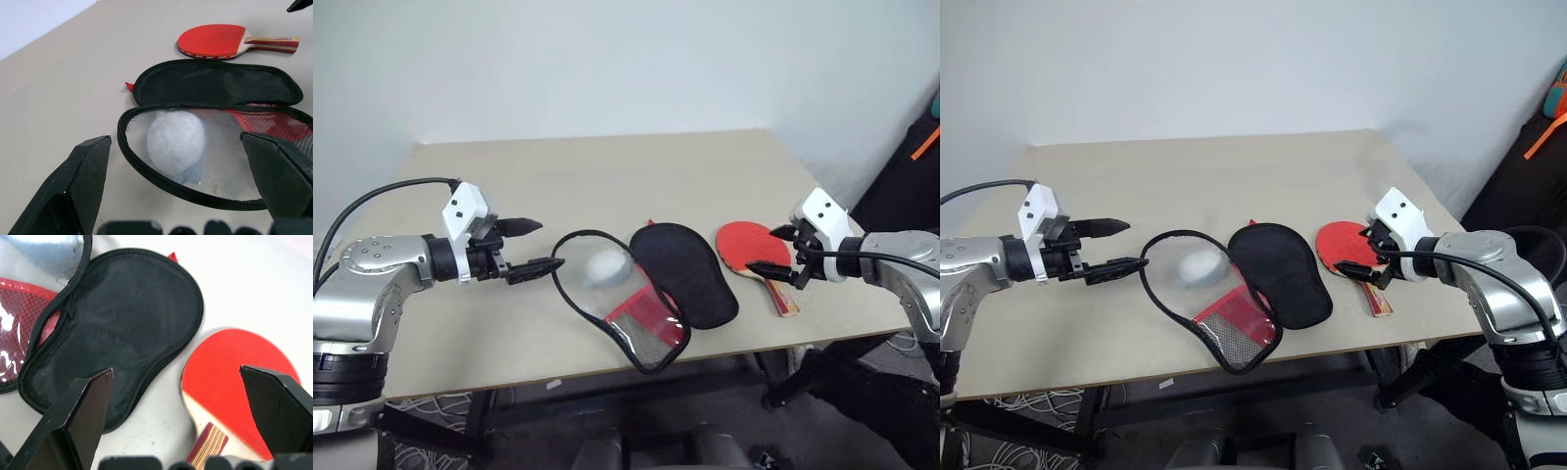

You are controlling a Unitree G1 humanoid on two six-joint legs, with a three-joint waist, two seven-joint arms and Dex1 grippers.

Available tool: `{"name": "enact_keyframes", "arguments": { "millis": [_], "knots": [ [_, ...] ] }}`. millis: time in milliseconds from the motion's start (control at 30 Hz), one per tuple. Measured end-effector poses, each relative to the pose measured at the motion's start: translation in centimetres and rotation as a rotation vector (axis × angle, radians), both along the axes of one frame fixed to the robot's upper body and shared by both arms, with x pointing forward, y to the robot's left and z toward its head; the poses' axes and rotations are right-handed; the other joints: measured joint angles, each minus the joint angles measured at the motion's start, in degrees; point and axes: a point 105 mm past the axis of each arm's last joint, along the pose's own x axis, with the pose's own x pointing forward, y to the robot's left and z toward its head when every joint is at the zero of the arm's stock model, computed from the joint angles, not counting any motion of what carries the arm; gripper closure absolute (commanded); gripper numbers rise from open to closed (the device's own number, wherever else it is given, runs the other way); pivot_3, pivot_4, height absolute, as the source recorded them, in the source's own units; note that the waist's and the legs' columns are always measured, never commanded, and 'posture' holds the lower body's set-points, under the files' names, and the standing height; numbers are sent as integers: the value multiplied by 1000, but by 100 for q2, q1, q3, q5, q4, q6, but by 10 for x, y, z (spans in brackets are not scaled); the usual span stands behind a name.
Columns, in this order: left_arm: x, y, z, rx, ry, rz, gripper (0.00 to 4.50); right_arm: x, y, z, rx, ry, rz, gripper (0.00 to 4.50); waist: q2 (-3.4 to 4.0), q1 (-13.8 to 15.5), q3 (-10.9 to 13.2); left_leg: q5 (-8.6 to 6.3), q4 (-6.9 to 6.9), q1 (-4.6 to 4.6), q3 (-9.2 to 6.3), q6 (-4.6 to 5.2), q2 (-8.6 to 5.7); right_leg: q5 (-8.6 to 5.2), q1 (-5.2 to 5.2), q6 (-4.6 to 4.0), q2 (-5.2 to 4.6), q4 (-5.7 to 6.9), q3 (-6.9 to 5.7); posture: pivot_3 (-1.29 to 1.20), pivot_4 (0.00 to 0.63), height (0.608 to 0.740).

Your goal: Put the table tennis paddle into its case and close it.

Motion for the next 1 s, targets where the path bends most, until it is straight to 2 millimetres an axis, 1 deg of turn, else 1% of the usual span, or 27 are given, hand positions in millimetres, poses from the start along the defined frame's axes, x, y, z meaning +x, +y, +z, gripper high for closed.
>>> {"name": "enact_keyframes", "arguments": {
  "millis": [100,200,267,433,600,700,800,833,933,1000],
  "knots": [
    [0,0,-1,-2,5,1,19,-1,1,0,-1,1,4,0,0,1,0,0,2,0,1,1,0,0,1,0,0,0,1,0,0,740],
    [-1,-1,-7,-17,28,5,19,-4,1,-4,-1,23,-1,0,0,31,0,-1,6,-1,1,2,0,0,2,0,0,0,0,0,0,740],
    [-2,-2,-8,-21,34,7,19,-6,1,-5,0,28,3,0,-1,36,0,-1,9,-1,0,2,0,0,4,0,0,0,0,0,0,740],
    [-2,-7,-8,-24,30,-5,19,-6,-4,-3,-15,24,-11,0,-1,33,0,-1,8,0,0,2,1,0,4,0,0,0,-1,0,0,740],
    [-3,-8,-9,-22,32,-9,19,-8,-7,-7,-20,37,-24,0,-1,35,0,-1,9,0,1,2,0,0,4,0,0,0,0,0,0,740],
    [-7,-12,-10,-17,42,-31,19,-8,-11,-4,-27,28,-34,0,-1,35,0,-2,8,0,2,3,-1,0,4,0,-1,0,1,0,0,740],
    [-11,-14,-14,-17,59,-33,19,-4,-16,-2,-19,13,-65,0,-2,33,-1,-2,8,1,1,3,2,0,5,0,1,1,0,0,0,740],
    [-13,-16,-14,-22,67,-40,19,-3,-16,-4,-10,17,-71,0,-2,33,-1,-2,8,1,2,3,1,0,4,0,1,1,1,0,0,740],
    [-20,-18,-15,-13,81,-64,19,0,-4,-4,-10,14,-31,0,2,28,0,-2,4,2,5,3,3,0,0,0,1,1,3,0,0,740],
    [-22,-15,-18,-4,91,-57,19,3,-7,-7,-25,11,-36,0,2,31,0,-2,4,2,5,3,3,-1,1,-1,1,1,2,0,0,740]
  ]
}}
